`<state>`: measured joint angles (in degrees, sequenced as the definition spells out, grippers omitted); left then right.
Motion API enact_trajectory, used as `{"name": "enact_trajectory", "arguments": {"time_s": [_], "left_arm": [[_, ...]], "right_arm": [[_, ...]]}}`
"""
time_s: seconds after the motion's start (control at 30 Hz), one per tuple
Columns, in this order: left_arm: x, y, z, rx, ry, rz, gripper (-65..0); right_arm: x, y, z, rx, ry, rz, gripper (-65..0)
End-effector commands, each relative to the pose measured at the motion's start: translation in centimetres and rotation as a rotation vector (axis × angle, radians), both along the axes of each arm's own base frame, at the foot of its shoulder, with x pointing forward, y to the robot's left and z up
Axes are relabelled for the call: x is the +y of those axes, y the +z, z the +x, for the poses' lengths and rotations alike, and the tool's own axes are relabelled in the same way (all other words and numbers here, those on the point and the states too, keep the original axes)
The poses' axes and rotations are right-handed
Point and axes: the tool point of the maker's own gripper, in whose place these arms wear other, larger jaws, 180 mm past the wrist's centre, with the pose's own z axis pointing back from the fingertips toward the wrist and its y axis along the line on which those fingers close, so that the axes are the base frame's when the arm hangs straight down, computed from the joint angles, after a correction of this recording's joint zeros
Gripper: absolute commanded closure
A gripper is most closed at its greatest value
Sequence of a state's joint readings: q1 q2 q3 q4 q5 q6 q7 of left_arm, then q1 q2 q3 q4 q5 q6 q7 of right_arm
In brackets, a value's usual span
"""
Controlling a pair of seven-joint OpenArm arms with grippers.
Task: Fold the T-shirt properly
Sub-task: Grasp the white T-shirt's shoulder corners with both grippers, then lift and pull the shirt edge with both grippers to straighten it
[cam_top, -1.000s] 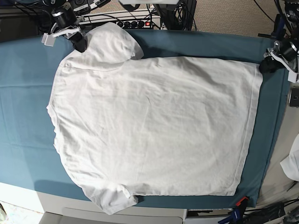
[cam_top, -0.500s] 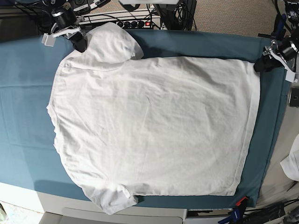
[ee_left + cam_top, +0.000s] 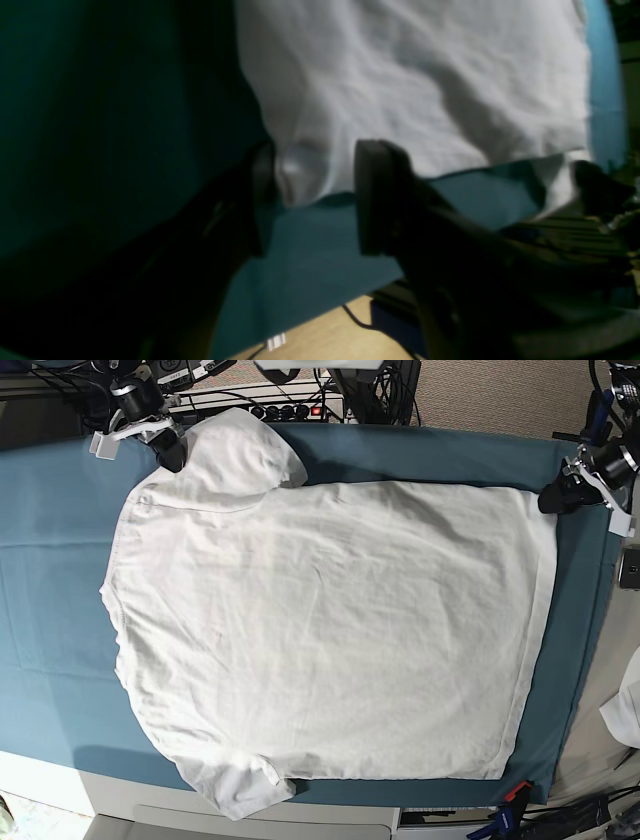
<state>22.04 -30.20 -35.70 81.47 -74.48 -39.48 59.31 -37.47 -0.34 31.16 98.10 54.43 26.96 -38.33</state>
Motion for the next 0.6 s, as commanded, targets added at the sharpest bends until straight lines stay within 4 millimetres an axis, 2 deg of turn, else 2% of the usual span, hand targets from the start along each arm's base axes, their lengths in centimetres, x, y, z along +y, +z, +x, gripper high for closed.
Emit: {"name": "enact_trajectory", "arguments": {"time_s": [0.0, 0.27, 0.47, 0.57], "left_arm": [[0.4, 1.5, 0.7, -0.046, -0.006, -0.009, -26.5], [0.4, 1.3, 0.6, -0.043, -0.004, -0.003, -25.9], [1.2, 0.9, 0.9, -0.053, 0.017, 0.055, -14.1], [1.3, 0.8, 1.0, -0.056, 0.021, 0.065, -1.3]], "right_arm": [[-0.3, -0.4, -0.7, 0.038, 0.004, -0.025, 0.0], [-0.3, -0.4, -0.7, 0.037, 0.004, -0.025, 0.0], [-0.4, -0.3, -0.6, 0.032, 0.001, -0.023, 0.0], [-0.4, -0.3, -0.6, 0.032, 0.002, -0.023, 0.0]]}}
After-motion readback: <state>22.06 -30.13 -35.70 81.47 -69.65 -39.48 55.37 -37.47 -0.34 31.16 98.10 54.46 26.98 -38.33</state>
